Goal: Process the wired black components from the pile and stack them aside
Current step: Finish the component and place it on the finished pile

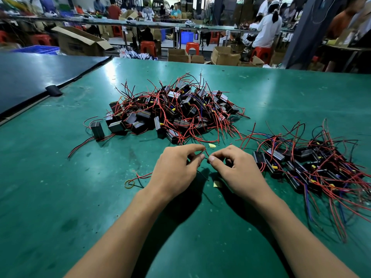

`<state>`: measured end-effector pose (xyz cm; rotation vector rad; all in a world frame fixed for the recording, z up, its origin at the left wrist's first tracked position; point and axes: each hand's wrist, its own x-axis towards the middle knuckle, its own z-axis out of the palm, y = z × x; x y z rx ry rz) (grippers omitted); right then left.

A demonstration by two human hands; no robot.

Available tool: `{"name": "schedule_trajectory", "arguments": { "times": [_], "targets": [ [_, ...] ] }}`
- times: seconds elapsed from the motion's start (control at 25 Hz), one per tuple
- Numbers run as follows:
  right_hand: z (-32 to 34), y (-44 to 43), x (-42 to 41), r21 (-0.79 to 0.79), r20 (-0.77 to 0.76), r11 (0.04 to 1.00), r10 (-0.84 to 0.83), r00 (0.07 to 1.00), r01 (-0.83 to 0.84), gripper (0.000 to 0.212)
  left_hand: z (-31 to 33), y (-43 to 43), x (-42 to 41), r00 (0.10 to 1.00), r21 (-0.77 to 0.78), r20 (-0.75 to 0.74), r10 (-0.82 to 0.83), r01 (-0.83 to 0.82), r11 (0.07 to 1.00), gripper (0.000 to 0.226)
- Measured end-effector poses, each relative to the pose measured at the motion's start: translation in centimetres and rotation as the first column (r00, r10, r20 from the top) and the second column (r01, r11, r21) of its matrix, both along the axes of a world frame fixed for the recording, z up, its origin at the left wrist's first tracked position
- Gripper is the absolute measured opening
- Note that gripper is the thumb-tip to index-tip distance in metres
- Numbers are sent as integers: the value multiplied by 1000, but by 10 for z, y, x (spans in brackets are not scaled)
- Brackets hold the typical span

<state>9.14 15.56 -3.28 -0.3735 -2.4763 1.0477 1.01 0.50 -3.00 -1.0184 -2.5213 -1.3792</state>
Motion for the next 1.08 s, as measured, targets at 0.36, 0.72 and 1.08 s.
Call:
{"name": "schedule_trajectory", "arguments": {
  "times": [0.36, 0.72, 1.08],
  "targets": [
    [1, -1, 0, -14, -7, 1000, 3, 1000, -3, 7, 1, 5, 2, 999, 74, -39, -10, 12, 997, 14],
    [9, -4, 2, -81, -113, 997, -16, 993, 7, 6, -1, 4, -1, 992, 110, -119, -31, 44, 993, 11],
    [14, -15, 3, -144, -139, 989, -41, 989, 21, 15, -3, -4, -2, 938, 11, -318, -138, 149, 989, 21]
  ]
}}
